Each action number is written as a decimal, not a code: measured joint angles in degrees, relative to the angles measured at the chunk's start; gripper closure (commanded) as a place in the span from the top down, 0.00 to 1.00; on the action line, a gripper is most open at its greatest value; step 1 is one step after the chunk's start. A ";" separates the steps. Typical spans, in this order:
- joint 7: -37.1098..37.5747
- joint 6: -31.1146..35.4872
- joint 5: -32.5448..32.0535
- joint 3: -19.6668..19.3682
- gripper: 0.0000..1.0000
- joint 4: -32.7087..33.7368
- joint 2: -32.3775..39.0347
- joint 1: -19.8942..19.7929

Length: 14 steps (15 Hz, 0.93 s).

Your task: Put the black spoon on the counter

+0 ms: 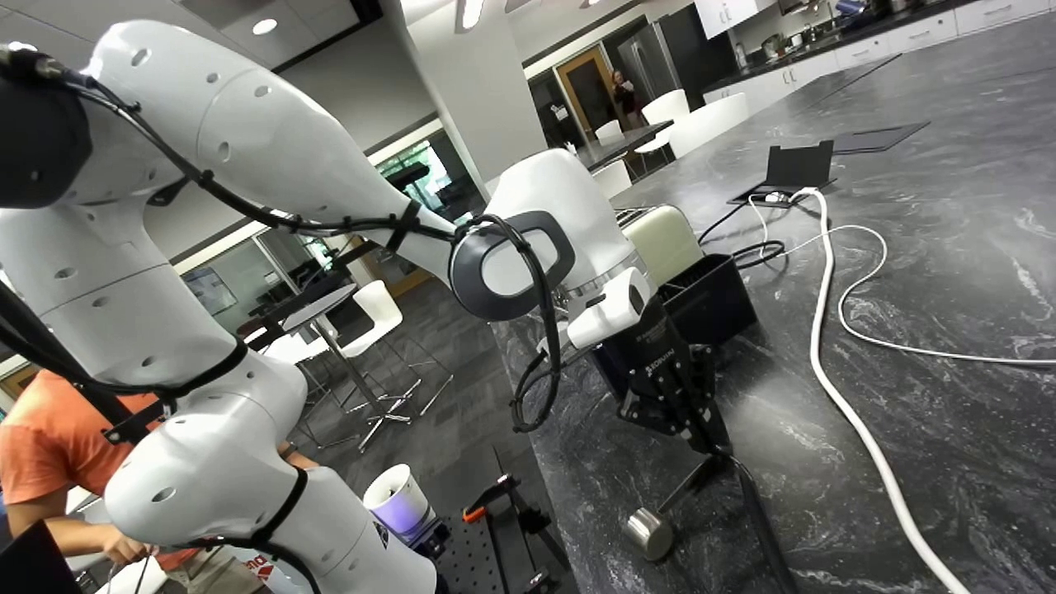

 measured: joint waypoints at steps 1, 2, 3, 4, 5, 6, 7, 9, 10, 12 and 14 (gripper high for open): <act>0.11 0.00 0.04 -0.54 0.40 0.36 0.60 0.76; 0.40 0.00 0.04 -1.08 0.47 0.66 0.98 1.42; 0.75 0.00 0.04 -1.59 0.54 0.92 1.14 2.01; 0.89 0.00 0.01 -2.14 0.61 1.12 1.14 2.55; 0.98 0.00 -0.05 -2.58 0.69 1.31 1.04 2.93; 1.00 0.00 -0.07 -2.97 0.76 1.41 0.75 3.26; 0.99 0.00 -0.07 -3.26 0.84 1.39 0.12 3.50; 0.79 0.00 0.13 -3.39 0.99 0.92 -2.47 3.57; 0.25 0.01 0.68 -3.35 1.00 0.33 -4.49 3.57; -2.09 0.00 1.76 -3.26 1.00 -1.39 -9.58 3.55; -7.42 -0.18 4.92 -2.88 1.00 -3.45 -15.42 3.55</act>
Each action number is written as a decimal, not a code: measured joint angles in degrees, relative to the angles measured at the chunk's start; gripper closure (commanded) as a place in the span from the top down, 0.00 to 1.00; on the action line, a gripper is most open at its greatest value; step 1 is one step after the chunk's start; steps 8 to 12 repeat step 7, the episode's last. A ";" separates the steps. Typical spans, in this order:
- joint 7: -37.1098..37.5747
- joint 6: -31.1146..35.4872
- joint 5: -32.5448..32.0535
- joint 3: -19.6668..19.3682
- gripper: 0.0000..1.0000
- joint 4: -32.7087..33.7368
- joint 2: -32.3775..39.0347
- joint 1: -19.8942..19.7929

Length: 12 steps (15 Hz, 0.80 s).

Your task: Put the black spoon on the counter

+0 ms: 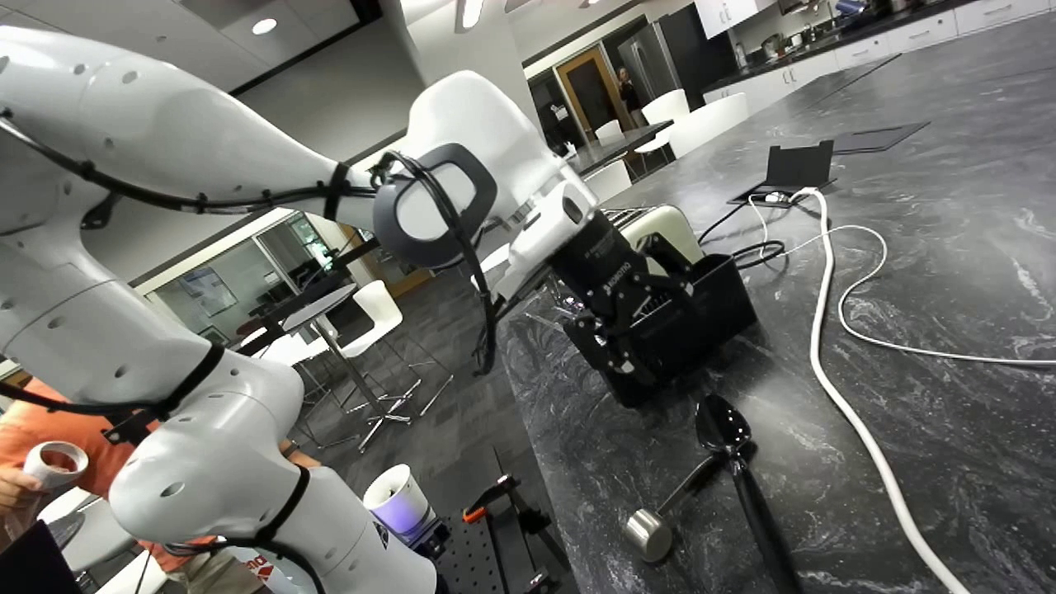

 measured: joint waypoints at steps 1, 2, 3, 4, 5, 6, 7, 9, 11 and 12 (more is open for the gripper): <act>-3.50 -0.73 2.34 0.27 1.00 -0.90 -2.97 0.01; -6.95 -2.08 4.62 0.56 1.00 -1.63 -5.95 0.01; -9.80 -4.02 6.51 0.85 1.00 -2.02 -8.68 -0.02; -12.07 -6.29 7.95 1.18 1.00 -2.20 -11.24 -0.15; -13.74 -8.59 8.91 1.56 1.00 -2.24 -13.56 -0.37; -14.92 -10.85 9.55 2.04 1.00 -2.25 -15.74 -0.70; -15.80 -12.70 9.98 2.66 1.00 -2.25 -17.54 -1.22; -15.80 -12.70 9.98 2.66 1.00 -2.25 -17.54 -1.22; -15.80 -12.70 9.98 2.66 1.00 -2.25 -17.54 -1.22; -15.80 -12.70 9.98 2.66 1.00 -2.25 -17.54 -1.22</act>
